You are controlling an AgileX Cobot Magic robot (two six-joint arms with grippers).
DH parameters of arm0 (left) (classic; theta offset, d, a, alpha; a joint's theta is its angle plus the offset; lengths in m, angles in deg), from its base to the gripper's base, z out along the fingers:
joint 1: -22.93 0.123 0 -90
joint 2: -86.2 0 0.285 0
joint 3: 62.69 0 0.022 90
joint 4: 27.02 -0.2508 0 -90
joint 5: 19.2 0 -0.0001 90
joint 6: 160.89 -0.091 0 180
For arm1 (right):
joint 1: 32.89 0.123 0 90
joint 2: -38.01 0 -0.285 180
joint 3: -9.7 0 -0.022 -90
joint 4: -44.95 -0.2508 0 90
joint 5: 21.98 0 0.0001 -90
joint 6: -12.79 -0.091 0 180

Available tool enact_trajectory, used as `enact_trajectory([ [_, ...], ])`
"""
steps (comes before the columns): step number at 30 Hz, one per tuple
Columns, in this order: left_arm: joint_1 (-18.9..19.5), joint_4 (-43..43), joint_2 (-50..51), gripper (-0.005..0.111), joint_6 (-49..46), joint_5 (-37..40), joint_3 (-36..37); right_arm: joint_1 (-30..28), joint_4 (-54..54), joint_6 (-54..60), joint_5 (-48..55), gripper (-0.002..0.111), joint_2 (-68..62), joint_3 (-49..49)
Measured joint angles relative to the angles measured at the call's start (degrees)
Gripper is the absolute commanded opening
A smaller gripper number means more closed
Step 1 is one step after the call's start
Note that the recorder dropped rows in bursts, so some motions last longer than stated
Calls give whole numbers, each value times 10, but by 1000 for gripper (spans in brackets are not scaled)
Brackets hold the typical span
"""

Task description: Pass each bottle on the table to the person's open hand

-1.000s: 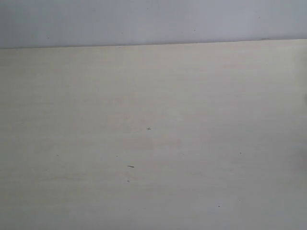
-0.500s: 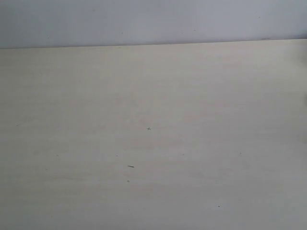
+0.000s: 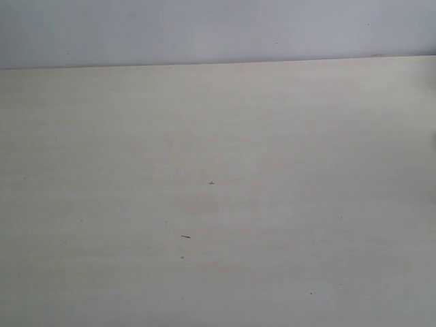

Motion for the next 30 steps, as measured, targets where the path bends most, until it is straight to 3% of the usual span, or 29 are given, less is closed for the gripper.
enact_trajectory([
  [23,0,0,0,0,0,1,0,-5,0,0,1,0,1,0],
  [27,0,0,0,0,0,1,0,-115,-1,0,-2,0,8,0],
  [30,0,0,0,0,0,1,0,-186,7,0,-87,0,8,12],
])
